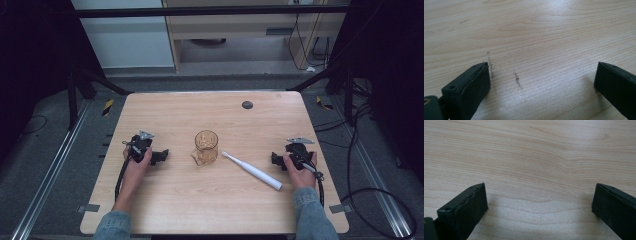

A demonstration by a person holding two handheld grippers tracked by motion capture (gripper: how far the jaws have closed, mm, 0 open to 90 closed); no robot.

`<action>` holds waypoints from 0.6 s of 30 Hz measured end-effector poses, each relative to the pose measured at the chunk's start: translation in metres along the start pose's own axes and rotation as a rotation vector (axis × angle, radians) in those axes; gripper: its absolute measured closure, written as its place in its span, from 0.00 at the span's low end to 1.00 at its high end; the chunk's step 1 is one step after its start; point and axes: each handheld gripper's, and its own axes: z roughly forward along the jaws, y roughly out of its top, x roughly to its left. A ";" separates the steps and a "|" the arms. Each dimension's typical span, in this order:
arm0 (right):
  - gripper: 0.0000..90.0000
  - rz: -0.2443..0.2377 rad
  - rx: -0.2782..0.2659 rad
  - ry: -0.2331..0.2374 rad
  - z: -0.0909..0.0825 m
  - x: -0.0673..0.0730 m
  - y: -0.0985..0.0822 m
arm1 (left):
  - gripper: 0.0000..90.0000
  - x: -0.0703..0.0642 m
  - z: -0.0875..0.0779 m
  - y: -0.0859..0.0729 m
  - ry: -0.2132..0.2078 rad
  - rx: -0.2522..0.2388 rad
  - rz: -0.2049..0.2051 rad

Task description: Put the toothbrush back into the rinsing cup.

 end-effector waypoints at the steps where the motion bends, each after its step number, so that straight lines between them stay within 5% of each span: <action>1: 0.00 0.000 0.000 0.000 0.000 0.000 0.000 | 0.00 0.000 0.000 0.000 0.000 0.000 0.000; 10: 0.09 -0.011 -0.002 0.024 -0.008 -0.006 0.004 | 0.00 -0.001 -0.001 0.000 0.012 0.004 -0.011; 18: 0.15 -0.119 -0.014 0.077 -0.042 0.003 0.010 | 0.00 -0.001 0.001 0.001 0.020 0.005 -0.024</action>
